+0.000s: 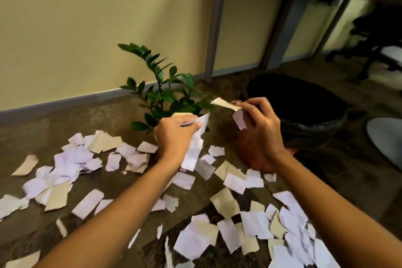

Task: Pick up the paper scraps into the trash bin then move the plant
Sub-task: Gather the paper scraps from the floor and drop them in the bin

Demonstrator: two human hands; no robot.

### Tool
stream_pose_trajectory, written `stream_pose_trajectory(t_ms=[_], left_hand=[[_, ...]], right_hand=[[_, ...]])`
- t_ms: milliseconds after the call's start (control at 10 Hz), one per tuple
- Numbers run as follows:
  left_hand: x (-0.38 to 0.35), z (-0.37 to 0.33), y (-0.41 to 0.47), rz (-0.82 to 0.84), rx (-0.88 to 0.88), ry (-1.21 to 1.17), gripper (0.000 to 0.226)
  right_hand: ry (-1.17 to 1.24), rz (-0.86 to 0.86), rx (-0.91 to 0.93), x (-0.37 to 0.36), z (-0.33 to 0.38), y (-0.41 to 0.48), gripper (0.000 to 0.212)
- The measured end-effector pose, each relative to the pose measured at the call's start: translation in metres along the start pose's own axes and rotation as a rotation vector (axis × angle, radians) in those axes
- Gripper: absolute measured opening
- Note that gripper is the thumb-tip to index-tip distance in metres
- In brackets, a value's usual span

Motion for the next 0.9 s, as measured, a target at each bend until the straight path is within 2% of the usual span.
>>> stream_pose_trajectory(t_ms=[100, 200, 300, 400, 500, 600, 700, 800, 900], left_hand=[[-0.052, -0.048, 0.007, 0.069, 0.088, -0.141, 0.023], [-0.087, -0.084, 0.014, 0.131, 0.038, -0.212, 0.024], [-0.132, -0.135, 0.025, 0.152, -0.023, -0.271, 0.025], [-0.159, -0.158, 0.033, 0.159, -0.012, -0.319, 0.025], [-0.202, -0.167, 0.038, 0.294, -0.073, -0.232, 0.027], [-0.224, -0.167, 0.033, 0.48, -0.117, -0.071, 0.036], [-0.241, -0.152, 0.03, 0.66, -0.188, 0.119, 0.056], [-0.238, -0.137, 0.03, 0.642, -0.23, 0.179, 0.05], [-0.215, -0.114, 0.026, 0.454, -0.406, 0.144, 0.037]], right_hand=[[-0.074, -0.231, -0.166, 0.028, -0.032, 0.011, 0.019], [-0.14, -0.307, -0.297, 0.039, -0.053, 0.014, 0.017], [-0.181, -0.345, -0.627, 0.041, -0.079, 0.009, 0.018], [-0.209, -0.326, -0.843, 0.036, -0.092, 0.002, 0.02], [-0.177, -0.26, -1.0, 0.034, -0.108, -0.004, 0.022], [-0.079, -0.232, -1.04, 0.036, -0.114, -0.007, 0.027], [-0.04, -0.131, -0.925, 0.04, -0.117, -0.009, 0.035], [-0.014, -0.087, -0.908, 0.04, -0.117, -0.011, 0.035], [-0.092, -0.119, -0.824, 0.037, -0.1, -0.009, 0.032]])
Point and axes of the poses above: each hand's wrist, its own y-axis towards the middle knuckle, its own x-axis out of the back of the hand, z = x × y, the point moved 3 cm from there along y, towards the middle knuckle, and after that the axes turned 5 degrees about x, right-handed, at the moved point
